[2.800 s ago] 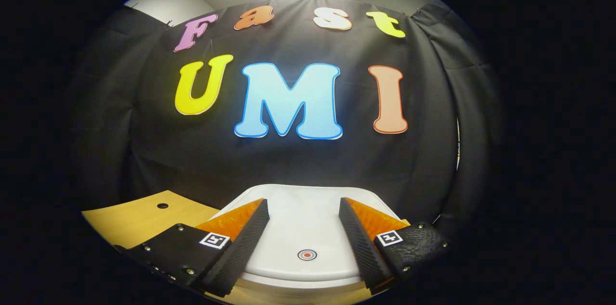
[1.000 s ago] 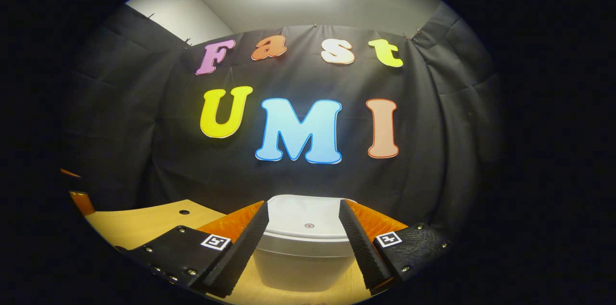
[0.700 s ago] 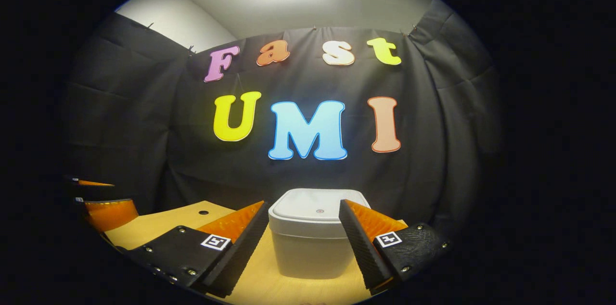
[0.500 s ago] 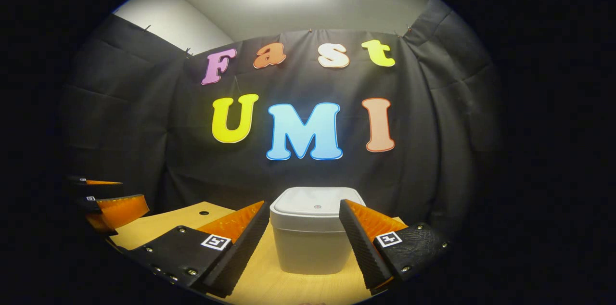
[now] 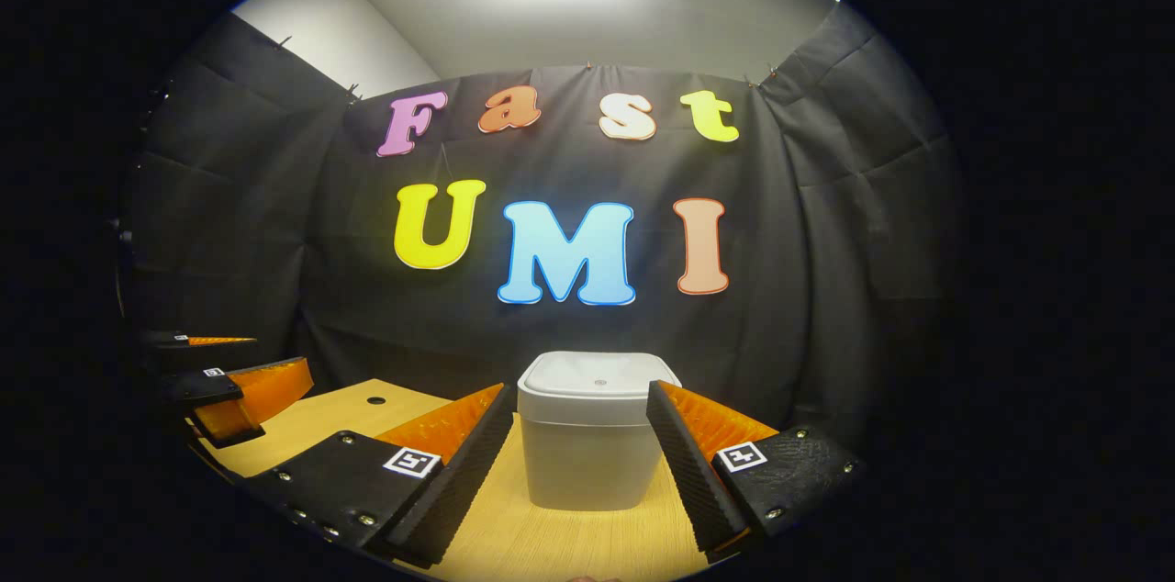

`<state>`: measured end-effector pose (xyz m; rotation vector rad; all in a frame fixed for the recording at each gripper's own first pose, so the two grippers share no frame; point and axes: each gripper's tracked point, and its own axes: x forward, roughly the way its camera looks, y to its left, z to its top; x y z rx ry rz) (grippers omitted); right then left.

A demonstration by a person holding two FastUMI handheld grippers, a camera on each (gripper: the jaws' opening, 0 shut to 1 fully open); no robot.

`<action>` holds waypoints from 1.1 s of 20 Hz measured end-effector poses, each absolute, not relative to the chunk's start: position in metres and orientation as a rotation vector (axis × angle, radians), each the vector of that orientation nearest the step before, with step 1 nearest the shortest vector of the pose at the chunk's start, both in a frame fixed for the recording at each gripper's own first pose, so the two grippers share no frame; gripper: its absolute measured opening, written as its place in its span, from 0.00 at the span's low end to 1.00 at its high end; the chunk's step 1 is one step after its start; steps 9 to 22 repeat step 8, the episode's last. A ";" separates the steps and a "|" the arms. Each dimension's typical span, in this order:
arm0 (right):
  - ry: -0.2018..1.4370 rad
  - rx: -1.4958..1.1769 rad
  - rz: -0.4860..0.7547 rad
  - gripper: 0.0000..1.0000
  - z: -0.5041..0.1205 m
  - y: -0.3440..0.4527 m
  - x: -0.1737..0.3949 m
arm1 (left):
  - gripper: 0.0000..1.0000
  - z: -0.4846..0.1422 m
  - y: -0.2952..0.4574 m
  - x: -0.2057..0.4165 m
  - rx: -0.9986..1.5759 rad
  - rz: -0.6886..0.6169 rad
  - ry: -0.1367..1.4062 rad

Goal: Press the lid of the desktop garbage bin to open it, pick up the crumpled paper on the desktop and throw it into the bin, then pick up the pop can on the desktop and drop it into the bin, and finally close the garbage bin lid.

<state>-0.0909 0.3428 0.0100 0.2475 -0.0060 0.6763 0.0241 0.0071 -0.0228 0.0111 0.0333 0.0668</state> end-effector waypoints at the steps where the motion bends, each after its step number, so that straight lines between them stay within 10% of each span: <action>1: -0.009 0.251 0.675 0.94 0.012 0.344 -0.095 | 0.95 -0.027 0.009 0.027 0.007 0.062 0.038; 22: -0.019 0.217 0.663 0.94 0.020 0.357 -0.102 | 0.95 -0.039 0.024 0.035 0.002 0.042 0.053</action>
